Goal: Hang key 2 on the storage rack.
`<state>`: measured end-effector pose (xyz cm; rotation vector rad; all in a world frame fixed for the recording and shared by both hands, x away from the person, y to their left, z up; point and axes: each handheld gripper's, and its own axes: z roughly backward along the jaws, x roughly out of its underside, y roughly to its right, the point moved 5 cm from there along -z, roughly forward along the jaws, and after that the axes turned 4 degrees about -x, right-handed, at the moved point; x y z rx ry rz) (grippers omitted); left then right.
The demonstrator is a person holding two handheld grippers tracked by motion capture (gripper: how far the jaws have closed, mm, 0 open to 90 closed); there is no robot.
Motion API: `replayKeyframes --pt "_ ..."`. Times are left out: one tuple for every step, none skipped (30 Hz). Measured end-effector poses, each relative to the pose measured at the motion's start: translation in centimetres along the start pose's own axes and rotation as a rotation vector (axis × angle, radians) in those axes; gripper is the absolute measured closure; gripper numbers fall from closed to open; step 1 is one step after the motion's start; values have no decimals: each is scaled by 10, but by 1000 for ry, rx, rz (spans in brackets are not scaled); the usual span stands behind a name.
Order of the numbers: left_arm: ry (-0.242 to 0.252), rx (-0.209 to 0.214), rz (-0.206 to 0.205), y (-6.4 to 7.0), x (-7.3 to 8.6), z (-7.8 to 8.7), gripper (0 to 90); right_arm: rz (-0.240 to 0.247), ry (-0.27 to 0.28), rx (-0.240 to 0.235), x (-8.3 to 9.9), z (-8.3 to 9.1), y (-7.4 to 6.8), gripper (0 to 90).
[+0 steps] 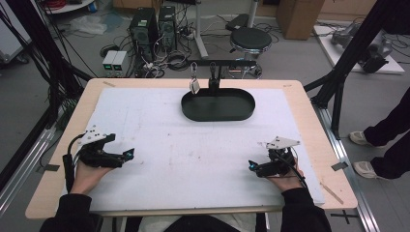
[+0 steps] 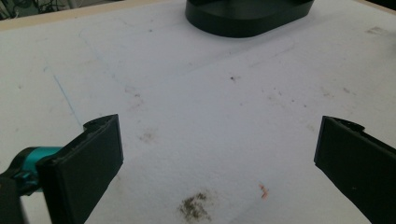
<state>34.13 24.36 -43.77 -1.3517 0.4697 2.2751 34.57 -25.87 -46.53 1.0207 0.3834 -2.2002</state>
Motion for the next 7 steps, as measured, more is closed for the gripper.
replayKeyframes --pt "0 -3 0 0 1 0 17 -1 0 -1 0 0 0 7" --pt "0 -3 3 0 1 0 17 0 -1 0 0 0 0 7" --pt "1 2 5 0 1 1 17 -1 -1 -1 0 0 0 7" --pt "6 9 8 0 1 1 17 0 -2 0 0 0 0 7" --pt "5 11 6 0 1 1 17 0 -2 0 0 0 0 7" --pt "6 17 4 1 1 2 17 -1 -2 0 0 0 0 7" --pt "6 20 6 1 1 2 17 0 -3 -1 0 0 0 7"
